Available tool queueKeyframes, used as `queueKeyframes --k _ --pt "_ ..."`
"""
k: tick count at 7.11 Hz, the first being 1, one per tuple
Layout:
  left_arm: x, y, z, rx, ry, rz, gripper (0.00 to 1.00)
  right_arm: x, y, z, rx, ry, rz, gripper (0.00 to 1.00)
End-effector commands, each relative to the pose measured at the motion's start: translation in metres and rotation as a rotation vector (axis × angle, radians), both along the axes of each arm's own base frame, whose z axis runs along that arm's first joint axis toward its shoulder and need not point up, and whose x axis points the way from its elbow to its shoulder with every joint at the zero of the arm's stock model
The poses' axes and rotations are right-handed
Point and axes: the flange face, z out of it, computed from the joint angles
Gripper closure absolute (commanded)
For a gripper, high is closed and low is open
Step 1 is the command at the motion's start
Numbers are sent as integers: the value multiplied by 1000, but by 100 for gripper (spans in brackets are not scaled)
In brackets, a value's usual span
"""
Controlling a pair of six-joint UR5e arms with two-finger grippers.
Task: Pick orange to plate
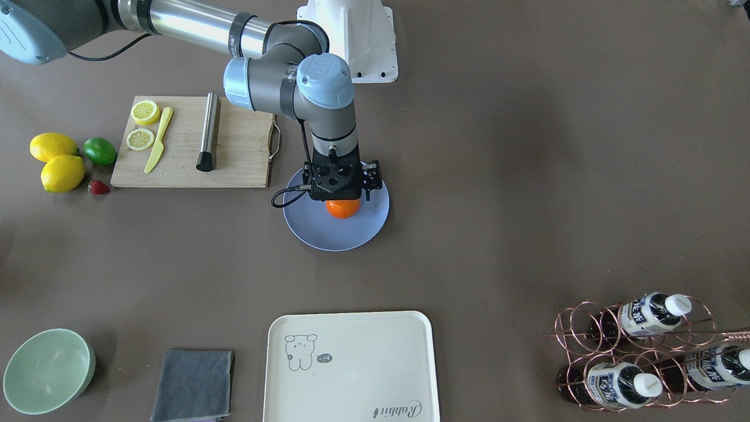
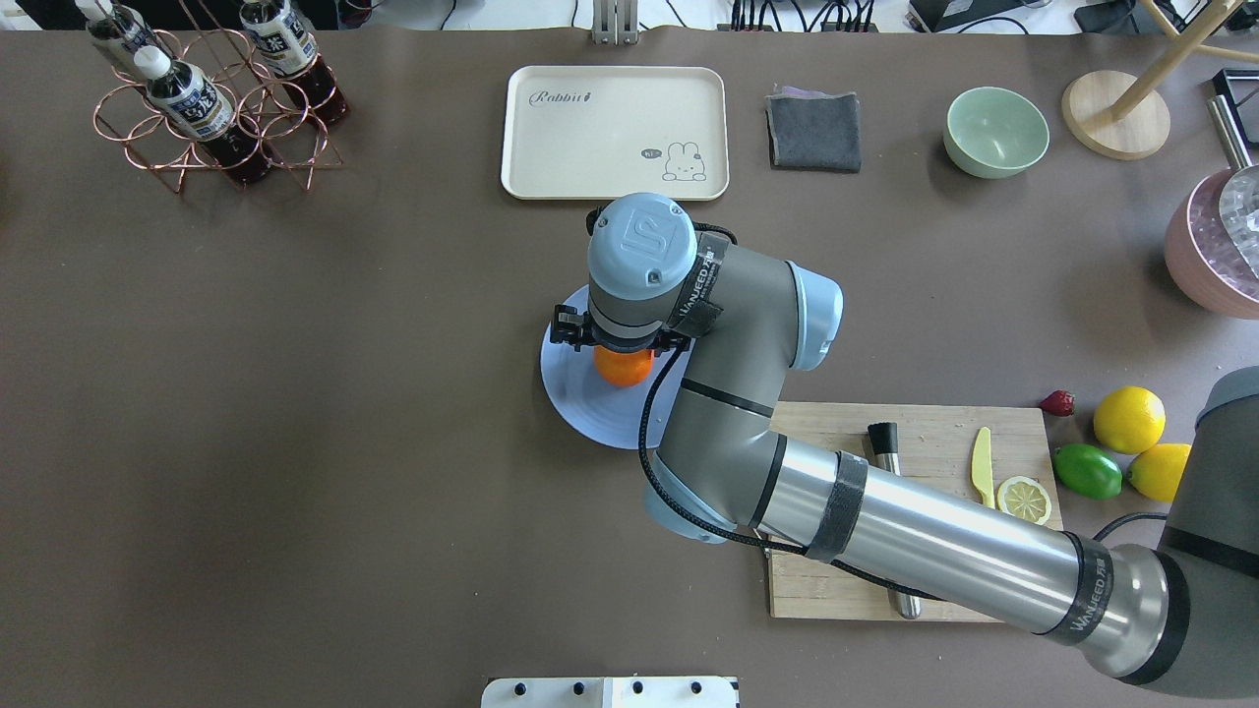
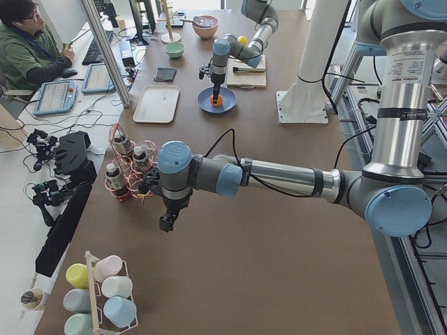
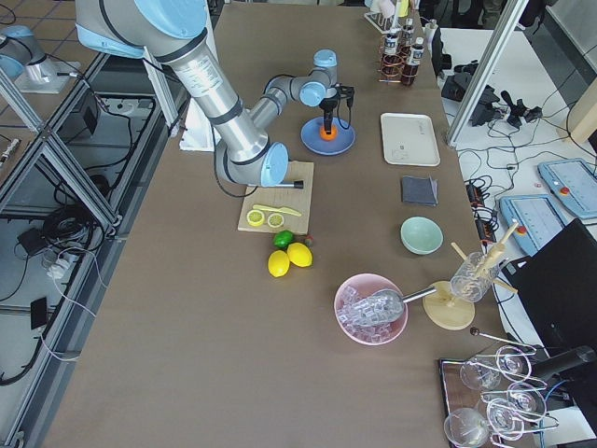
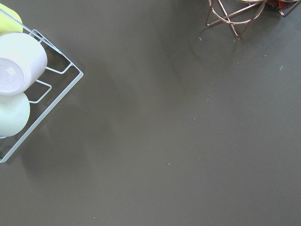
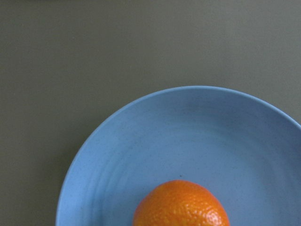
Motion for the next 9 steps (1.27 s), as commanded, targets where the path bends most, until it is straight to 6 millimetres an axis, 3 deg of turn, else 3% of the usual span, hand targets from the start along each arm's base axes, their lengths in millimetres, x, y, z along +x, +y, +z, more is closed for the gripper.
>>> queueKeyframes --k 1,2,3,4,5,6,7,8,9 --pt "-9 9 10 47 -17 57 2 67 9 -25 -88 93 -13 0" --pt "-28 19 21 58 -39 55 2 120 15 -13 -79 139 -25 0" --pt "-35 42 48 18 -97 45 2 178 11 28 -16 167 -68 0" --pt "-42 47 49 5 -96 24 2 232 -8 63 -29 153 -114 0" --pt "-54 44 43 -30 -91 -5 2 290 -38 88 -34 133 -131 0" --pt "-54 37 22 -83 -82 -37 2 350 -59 128 -12 139 -171 0" --pt "-53 37 4 -121 -54 -101 2 424 -73 180 20 157 -213 0" --pt "-42 36 -5 -154 41 -124 2 495 -80 229 44 174 -245 0" --pt "-38 35 -8 -155 62 -120 2 550 -77 279 40 182 -271 0"
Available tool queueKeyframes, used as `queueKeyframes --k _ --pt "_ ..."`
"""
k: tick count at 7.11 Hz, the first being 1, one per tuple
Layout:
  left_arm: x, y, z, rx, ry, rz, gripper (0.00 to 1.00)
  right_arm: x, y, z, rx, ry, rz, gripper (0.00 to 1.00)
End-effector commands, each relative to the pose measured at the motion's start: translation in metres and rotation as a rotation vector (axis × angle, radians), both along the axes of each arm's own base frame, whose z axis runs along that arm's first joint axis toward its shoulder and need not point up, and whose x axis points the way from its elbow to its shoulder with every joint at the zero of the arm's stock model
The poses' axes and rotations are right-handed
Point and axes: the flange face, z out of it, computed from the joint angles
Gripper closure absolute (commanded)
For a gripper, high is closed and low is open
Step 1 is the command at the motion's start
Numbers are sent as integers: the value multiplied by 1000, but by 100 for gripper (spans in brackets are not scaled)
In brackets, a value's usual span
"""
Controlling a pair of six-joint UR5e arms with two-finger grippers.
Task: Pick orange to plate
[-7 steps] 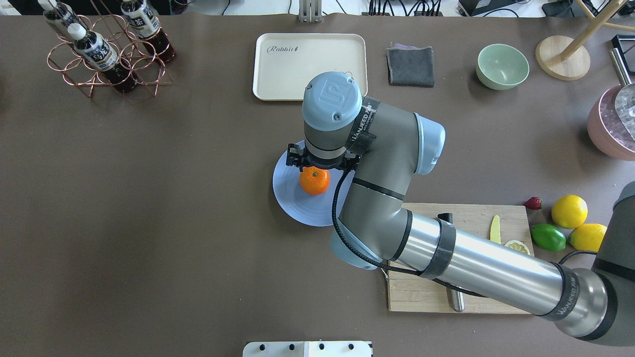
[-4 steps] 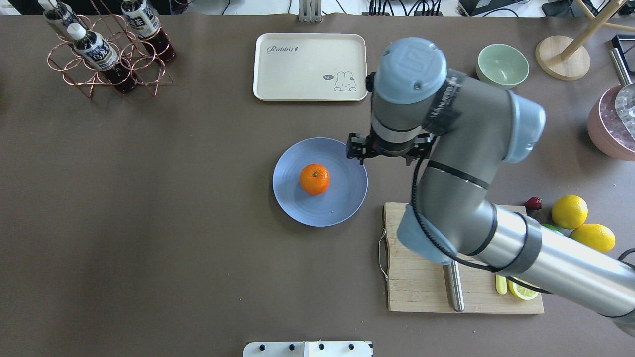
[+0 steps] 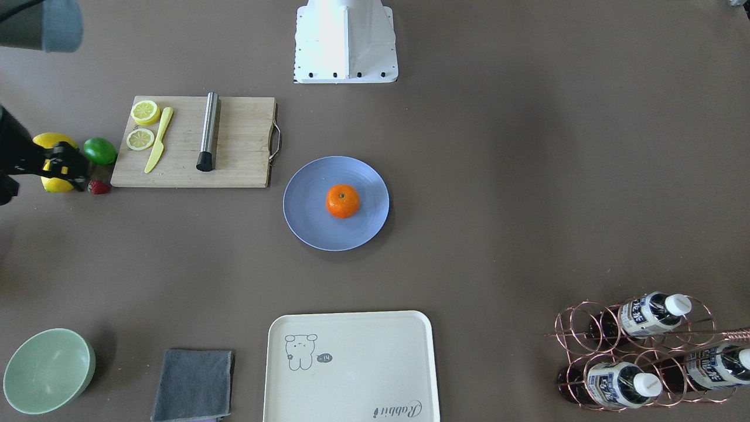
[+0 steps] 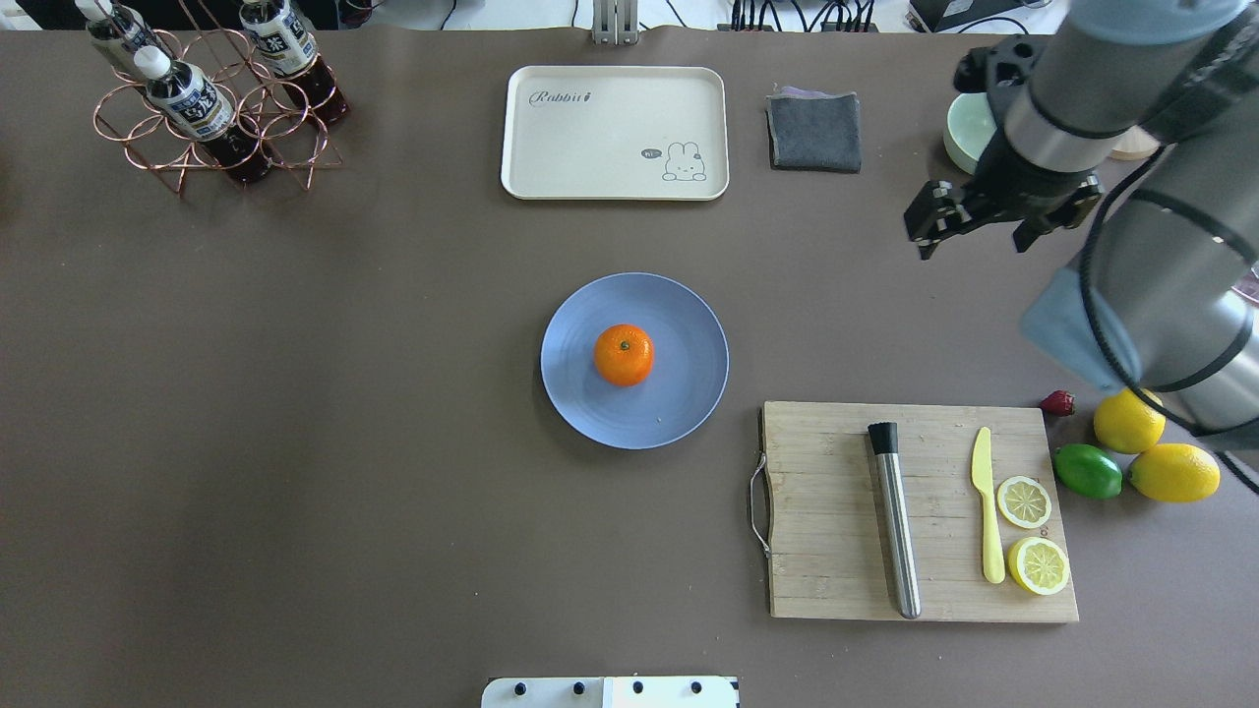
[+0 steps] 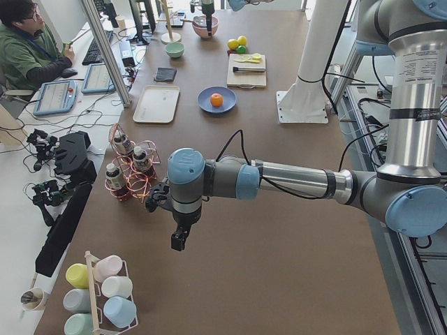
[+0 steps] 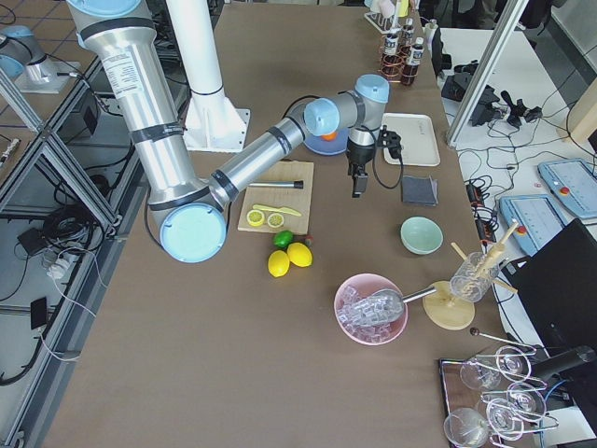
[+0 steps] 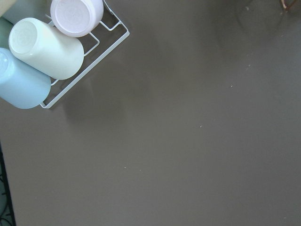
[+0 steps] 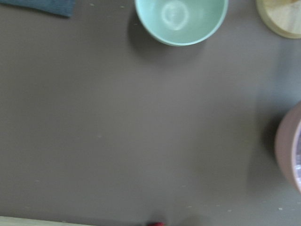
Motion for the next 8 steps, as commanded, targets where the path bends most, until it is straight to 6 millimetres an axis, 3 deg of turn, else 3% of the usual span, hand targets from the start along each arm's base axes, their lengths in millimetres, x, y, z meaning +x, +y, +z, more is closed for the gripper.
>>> queueKeyframes --k 1,2,3,4,5,8 --pt "16 -5 -11 -11 50 4 2 128 14 111 -26 0 -30 0" --pt "26 -9 -14 -2 52 24 2 174 28 154 -62 -13 -6 0" --pt "35 -11 -14 -1 52 41 2 215 39 185 -58 -19 -10 0" --pt "35 -11 -15 4 51 44 2 244 46 207 -66 -26 2 0" --pt "35 -12 -15 8 51 47 2 253 50 212 -76 -29 19 0" --pt "35 -11 -14 12 49 47 2 253 51 214 -84 -27 27 0"
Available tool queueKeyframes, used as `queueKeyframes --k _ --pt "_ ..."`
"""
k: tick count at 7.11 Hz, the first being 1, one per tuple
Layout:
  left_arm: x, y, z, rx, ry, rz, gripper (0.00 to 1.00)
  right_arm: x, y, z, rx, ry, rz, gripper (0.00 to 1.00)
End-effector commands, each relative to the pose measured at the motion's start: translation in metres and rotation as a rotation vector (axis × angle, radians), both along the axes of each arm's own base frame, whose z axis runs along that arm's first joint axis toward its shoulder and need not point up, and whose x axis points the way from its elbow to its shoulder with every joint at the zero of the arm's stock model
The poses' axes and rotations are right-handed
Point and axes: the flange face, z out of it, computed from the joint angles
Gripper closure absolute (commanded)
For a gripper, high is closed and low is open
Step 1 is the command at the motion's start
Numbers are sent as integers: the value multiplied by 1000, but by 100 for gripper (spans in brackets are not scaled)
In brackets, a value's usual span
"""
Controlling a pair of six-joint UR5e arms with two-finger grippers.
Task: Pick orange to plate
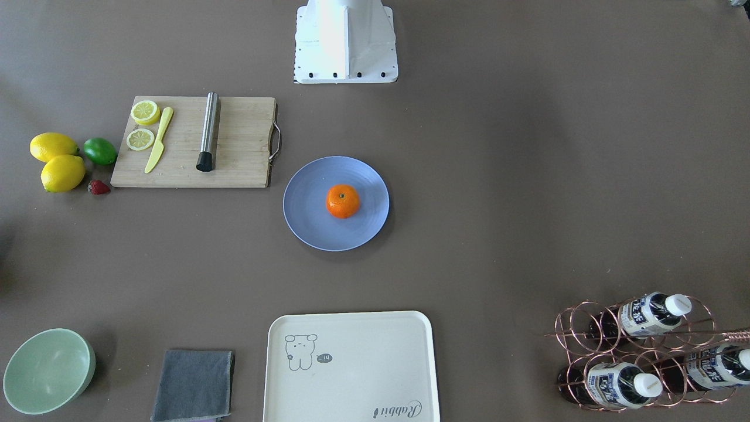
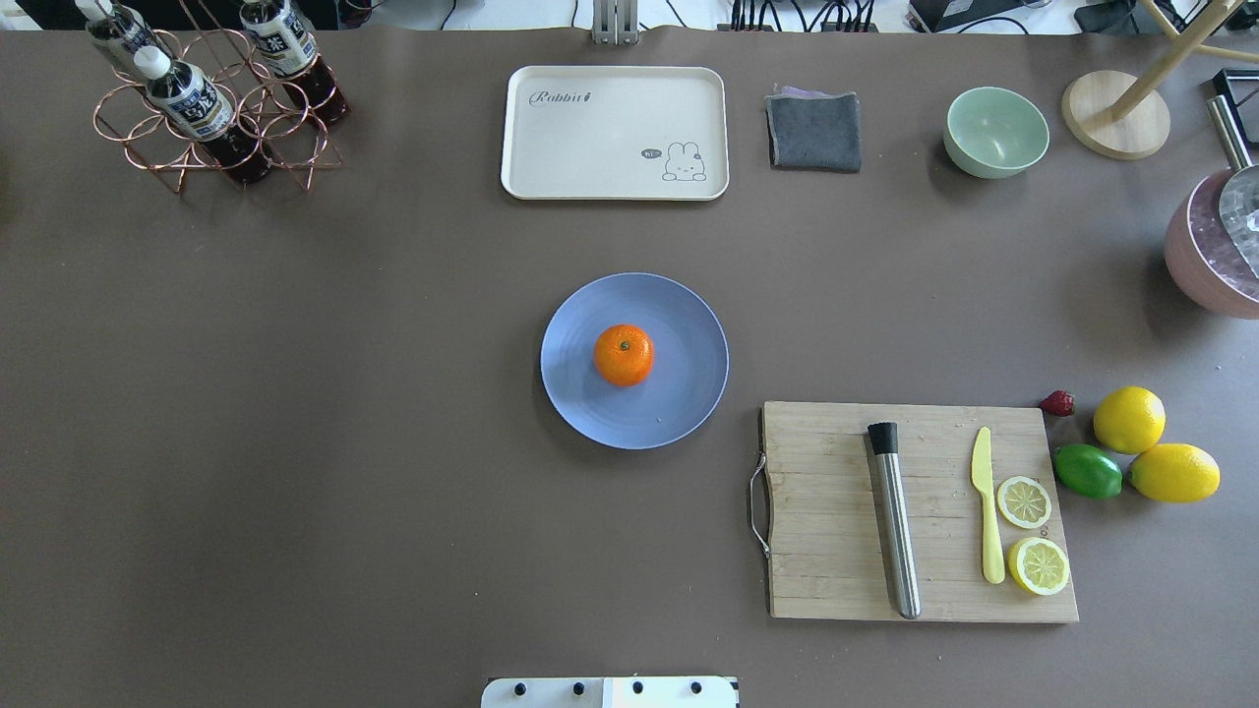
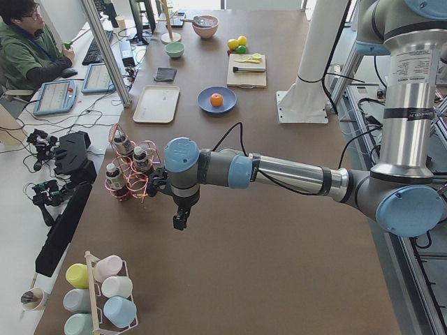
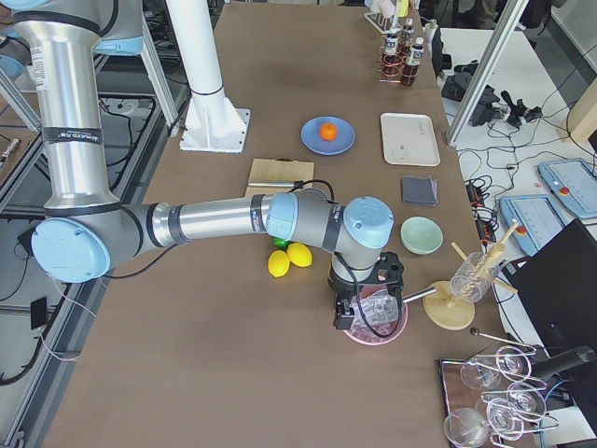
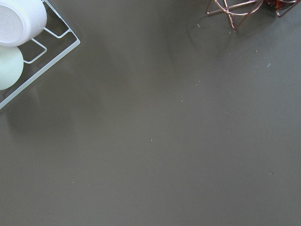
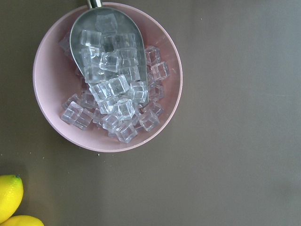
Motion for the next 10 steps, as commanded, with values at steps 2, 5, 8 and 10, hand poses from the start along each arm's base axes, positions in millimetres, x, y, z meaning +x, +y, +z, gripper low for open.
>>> queueKeyframes --k 2,5,8,10 --pt "0 0 4 -4 -2 2 2 1 0 0 -1 -1 4 0" --pt "0 0 8 -12 -5 3 2 1 -2 -2 1 -1 5 0" --pt "0 0 9 -12 -7 3 2 0 -2 0 -3 -5 4 0" --pt "-1 2 8 -12 -7 1 2 0 -1 0 -1 -5 3 0"
